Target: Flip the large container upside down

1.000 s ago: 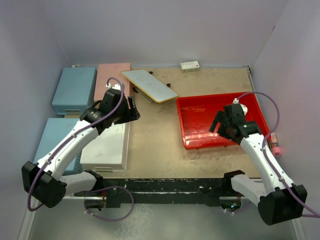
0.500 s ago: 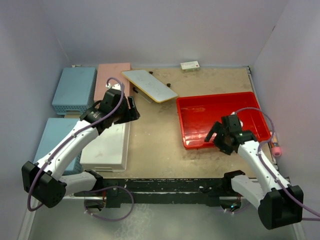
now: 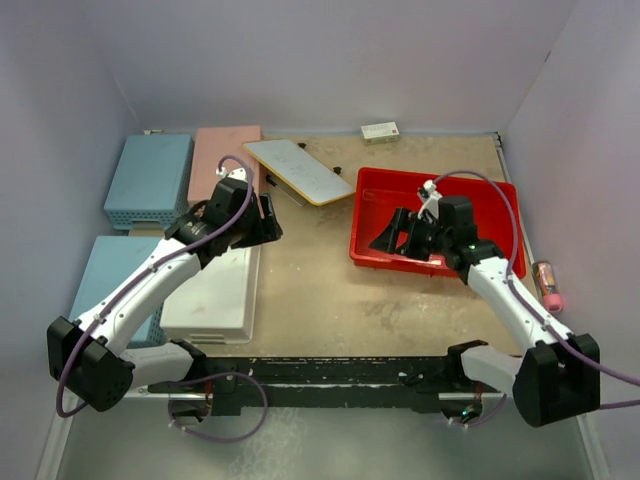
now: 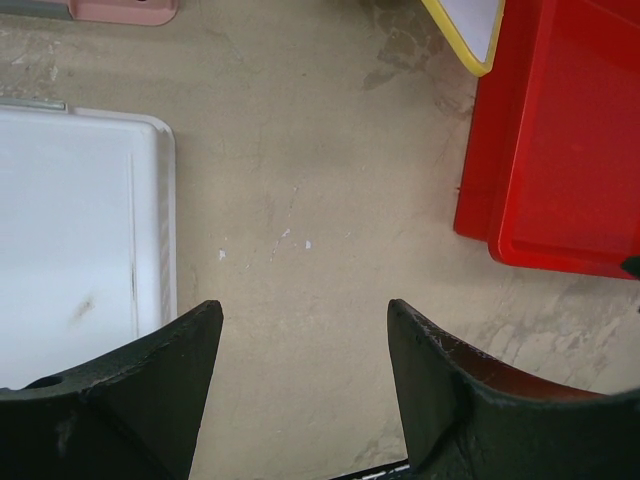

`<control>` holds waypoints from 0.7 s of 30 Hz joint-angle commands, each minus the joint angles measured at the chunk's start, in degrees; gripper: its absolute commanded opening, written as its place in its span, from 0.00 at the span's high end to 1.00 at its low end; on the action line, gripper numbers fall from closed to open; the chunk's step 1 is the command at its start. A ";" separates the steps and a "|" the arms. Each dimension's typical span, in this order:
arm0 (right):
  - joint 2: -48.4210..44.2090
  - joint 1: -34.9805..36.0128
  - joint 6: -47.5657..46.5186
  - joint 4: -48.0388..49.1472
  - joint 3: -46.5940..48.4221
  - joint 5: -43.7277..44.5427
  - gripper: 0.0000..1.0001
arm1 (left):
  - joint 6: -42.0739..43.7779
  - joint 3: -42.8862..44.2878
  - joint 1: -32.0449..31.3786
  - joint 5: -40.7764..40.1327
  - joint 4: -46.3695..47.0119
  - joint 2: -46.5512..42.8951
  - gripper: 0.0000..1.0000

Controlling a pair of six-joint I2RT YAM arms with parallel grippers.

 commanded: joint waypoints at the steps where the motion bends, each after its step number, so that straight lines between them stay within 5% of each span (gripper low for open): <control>1: -5.09 0.09 -10.25 -5.77 5.49 5.56 0.09 | -0.55 0.92 -0.28 -1.47 1.41 -1.12 0.35; 6: -4.14 0.00 -12.95 -14.28 7.74 25.06 0.07 | -1.08 0.28 -0.30 -0.58 2.36 -0.34 0.35; 9: -1.25 -0.05 -14.58 -15.28 7.10 28.40 0.05 | -1.12 0.27 -0.35 -0.36 2.71 -0.31 0.36; 14: 1.31 -0.04 -11.95 -18.61 6.15 22.48 0.04 | -0.72 0.78 -0.35 -1.72 0.42 -0.88 0.36; 21: -7.18 0.73 -1.38 -11.94 -5.01 3.84 0.09 | -1.26 -1.73 -0.35 -0.96 2.55 -1.29 0.36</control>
